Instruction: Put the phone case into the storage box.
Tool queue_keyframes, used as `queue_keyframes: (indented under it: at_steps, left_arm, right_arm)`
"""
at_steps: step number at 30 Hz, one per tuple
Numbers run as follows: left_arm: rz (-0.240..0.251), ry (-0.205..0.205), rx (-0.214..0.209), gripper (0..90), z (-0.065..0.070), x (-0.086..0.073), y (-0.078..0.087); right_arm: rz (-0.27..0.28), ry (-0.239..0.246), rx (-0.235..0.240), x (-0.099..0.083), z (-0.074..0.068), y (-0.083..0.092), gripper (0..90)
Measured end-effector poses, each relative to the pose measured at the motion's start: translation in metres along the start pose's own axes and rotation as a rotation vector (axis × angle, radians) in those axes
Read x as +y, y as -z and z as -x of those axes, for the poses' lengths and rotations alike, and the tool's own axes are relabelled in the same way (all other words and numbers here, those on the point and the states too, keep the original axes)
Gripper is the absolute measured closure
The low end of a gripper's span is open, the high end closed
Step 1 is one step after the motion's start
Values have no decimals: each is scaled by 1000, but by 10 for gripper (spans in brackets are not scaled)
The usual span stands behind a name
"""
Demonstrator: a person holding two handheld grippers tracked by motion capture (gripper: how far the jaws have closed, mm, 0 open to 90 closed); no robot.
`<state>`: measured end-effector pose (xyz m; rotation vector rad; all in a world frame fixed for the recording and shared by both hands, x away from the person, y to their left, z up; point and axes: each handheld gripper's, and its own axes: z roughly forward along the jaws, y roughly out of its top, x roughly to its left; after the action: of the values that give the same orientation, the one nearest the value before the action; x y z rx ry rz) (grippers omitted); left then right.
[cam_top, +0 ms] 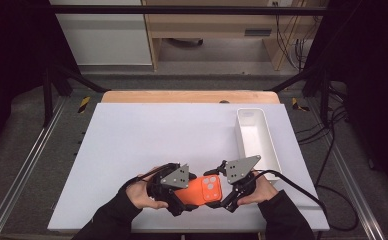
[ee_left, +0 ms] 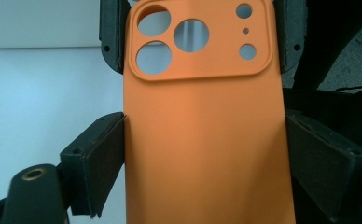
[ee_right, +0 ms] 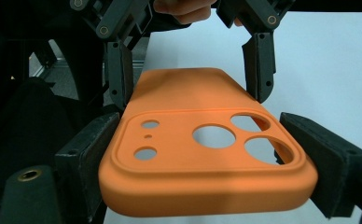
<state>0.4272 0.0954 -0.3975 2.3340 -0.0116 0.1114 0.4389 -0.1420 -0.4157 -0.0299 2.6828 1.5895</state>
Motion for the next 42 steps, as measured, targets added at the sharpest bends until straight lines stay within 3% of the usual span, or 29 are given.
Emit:
queue_keyframes:
  at_steps: [19,26,33,42]
  left_arm:
    - [-9,9,1,146,1,0,-4]
    - [7,30,6,146,0,0,-2]
    - [32,46,6,99,0,0,5]
    - [49,81,50,11,-1,-1,12]
  right_arm:
    - [-18,-10,0,0,-1,0,166]
    - [-16,-21,-4,1,0,1,166]
    - [-15,-30,-25,2,1,5,166]
    - [-27,-28,-59,4,2,11,165]
